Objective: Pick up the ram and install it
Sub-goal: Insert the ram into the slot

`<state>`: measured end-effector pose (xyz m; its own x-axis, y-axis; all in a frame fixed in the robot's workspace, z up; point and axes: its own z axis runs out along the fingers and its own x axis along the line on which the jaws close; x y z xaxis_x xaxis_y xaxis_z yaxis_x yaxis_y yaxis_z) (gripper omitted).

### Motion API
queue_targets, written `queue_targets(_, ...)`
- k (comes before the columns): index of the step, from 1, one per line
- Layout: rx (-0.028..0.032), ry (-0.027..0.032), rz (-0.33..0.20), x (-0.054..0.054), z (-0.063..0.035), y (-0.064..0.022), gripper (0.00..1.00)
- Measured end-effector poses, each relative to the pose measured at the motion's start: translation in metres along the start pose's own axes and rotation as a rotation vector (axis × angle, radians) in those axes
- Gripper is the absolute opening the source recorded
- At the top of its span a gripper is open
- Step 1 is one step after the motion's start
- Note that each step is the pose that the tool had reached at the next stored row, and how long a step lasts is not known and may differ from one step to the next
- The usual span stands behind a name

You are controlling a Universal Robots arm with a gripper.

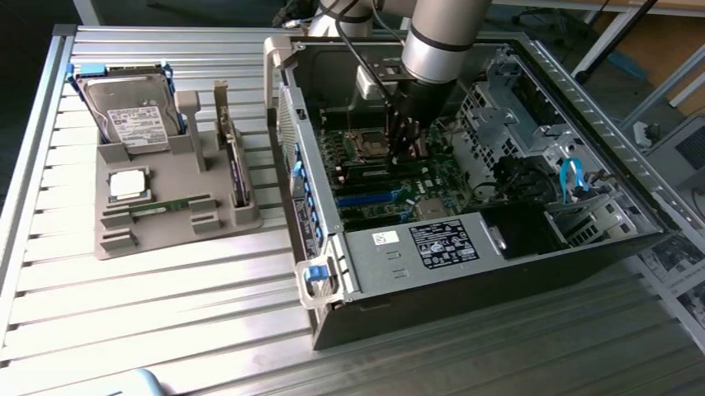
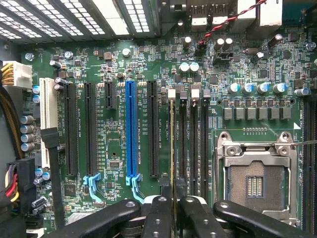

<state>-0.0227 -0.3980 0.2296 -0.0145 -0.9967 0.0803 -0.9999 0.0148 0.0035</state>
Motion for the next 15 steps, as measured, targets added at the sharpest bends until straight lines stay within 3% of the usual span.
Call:
queue_targets(10, 0.0005, -0.0005, 0.001, -0.0001, 0.0007, -0.0001, 0.14)
queue_targets(13, -0.0001, -0.0003, 0.001, -0.0001, 0.0006, 0.0, 0.27)
queue_targets(15, -0.0002, -0.0002, 0.001, 0.0, 0.0005, 0.0001, 0.27)
